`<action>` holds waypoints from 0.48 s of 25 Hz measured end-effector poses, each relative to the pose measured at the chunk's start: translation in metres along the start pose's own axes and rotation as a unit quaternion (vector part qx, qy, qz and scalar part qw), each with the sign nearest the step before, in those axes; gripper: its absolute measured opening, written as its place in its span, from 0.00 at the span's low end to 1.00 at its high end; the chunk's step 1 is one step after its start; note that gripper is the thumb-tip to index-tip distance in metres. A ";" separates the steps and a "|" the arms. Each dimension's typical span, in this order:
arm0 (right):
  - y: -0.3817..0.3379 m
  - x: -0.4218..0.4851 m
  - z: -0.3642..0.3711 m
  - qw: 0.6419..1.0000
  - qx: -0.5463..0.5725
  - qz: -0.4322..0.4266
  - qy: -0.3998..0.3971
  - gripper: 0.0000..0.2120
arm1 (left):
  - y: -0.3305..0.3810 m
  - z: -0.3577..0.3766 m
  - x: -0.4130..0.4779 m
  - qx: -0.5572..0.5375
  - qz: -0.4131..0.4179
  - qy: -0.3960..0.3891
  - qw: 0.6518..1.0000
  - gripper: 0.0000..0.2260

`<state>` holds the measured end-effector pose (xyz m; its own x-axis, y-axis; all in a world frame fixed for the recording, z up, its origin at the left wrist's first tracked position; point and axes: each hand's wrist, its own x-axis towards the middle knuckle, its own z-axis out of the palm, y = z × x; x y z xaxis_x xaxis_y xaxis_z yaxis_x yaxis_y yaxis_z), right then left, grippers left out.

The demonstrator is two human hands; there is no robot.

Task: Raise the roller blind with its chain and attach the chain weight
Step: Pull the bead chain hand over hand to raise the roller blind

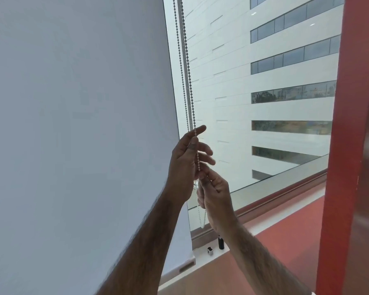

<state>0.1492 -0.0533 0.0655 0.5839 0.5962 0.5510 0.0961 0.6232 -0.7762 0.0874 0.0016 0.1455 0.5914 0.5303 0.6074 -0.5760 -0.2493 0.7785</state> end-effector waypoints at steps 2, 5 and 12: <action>0.001 0.004 -0.002 1.000 -0.013 0.009 -0.015 0.11 | -0.006 0.003 0.007 0.013 0.033 0.048 0.998 0.14; -0.002 0.018 -0.009 0.998 -0.047 0.025 -0.034 0.12 | -0.011 0.003 0.011 0.051 0.068 0.099 0.991 0.14; -0.053 0.063 0.004 0.999 -0.015 -0.030 0.031 0.15 | -0.032 -0.015 0.004 0.161 0.124 0.150 0.968 0.14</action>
<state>0.1773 -0.0470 0.1424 0.6258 0.5249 0.5769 0.1554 0.6409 -0.7518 0.0994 0.0243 0.1212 0.2401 0.6209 0.7462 -0.4449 -0.6129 0.6531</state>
